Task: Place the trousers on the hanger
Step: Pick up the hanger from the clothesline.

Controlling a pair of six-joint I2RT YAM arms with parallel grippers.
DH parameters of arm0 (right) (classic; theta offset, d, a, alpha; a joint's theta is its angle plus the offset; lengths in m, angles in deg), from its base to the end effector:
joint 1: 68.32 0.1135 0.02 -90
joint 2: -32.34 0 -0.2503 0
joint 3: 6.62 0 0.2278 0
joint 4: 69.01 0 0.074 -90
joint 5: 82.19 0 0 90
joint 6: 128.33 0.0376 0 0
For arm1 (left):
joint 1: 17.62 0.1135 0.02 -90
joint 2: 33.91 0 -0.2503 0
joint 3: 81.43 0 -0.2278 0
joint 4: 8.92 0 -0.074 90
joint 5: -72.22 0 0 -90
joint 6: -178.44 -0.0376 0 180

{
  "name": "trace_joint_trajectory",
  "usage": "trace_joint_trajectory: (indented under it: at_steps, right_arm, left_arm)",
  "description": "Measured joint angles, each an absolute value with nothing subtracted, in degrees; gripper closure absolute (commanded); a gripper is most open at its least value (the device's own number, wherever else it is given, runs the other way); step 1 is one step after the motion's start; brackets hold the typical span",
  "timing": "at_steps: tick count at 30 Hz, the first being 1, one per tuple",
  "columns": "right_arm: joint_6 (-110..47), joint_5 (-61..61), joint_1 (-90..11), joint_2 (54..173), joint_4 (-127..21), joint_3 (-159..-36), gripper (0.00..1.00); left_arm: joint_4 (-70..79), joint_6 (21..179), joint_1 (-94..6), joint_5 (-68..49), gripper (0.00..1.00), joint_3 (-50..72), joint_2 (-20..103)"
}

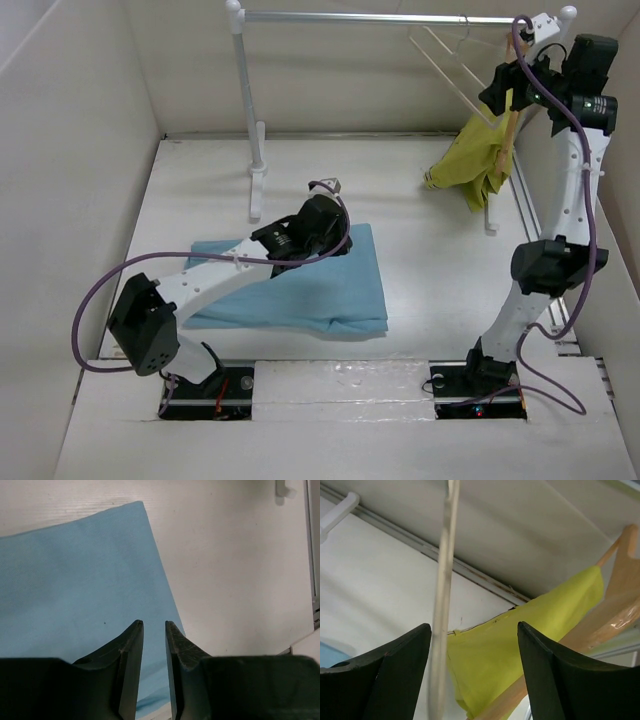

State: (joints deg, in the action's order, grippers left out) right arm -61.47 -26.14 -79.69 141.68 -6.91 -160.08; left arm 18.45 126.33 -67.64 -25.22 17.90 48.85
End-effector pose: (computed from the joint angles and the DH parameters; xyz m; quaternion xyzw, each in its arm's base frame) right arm 0.3634 -0.0517 0.4758 -0.2501 0.7520 0.0587 0.6071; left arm 0.2048 -0.2367 0.2988 0.0585 0.8605 -0.3088 0.4010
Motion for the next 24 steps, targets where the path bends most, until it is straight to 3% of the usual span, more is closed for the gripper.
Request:
trace_joint_trajectory:
  at_steps: [4, 7, 8, 10, 12, 14, 16, 17, 24]
  right_arm:
    - [-60.86, -31.63, -82.36, 143.75, -6.63, -159.75, 0.32]
    - [-60.68, -33.84, -82.84, 142.97, -7.63, -157.02, 0.53]
    - [-60.53, -34.28, -82.64, 142.29, -8.16, -155.38, 0.70]
    - [-60.16, -34.98, -82.05, 141.44, -8.37, -153.19, 0.88]
    - [-59.63, -35.52, -81.14, 141.35, -8.70, -152.50, 0.93]
    - [-59.22, -34.91, -80.09, 140.91, -9.88, -151.51, 1.00]
    - [-59.06, -33.45, -78.75, 139.82, -11.04, -150.22, 1.00]
    - [-59.04, -32.37, -78.01, 139.18, -11.35, -149.83, 1.00]
    - [-58.23, -20.79, -71.12, 130.86, -15.43, -146.79, 1.00]
  left_arm:
    - [18.65, 126.39, -67.64, -24.17, 0.79, 19.38, 48.85]
    - [18.63, 126.41, -67.64, -24.00, 0.79, 19.97, 48.85]
    - [18.69, 126.41, -67.64, -24.00, 0.79, 20.02, 48.85]
    - [18.63, 126.41, -67.64, -24.00, 0.79, 20.02, 48.85]
    - [18.72, 126.41, -67.64, -24.00, 0.79, 20.02, 48.87]
    - [18.89, 126.35, -67.64, -24.02, 0.69, 19.97, 48.87]
    - [19.09, 126.24, -67.64, -24.02, 0.48, 19.91, 48.92]
    - [19.48, 126.19, -67.64, -23.87, 0.44, 19.69, 49.07]
    - [21.62, 125.47, -67.57, -23.12, 0.38, 15.30, 49.84]
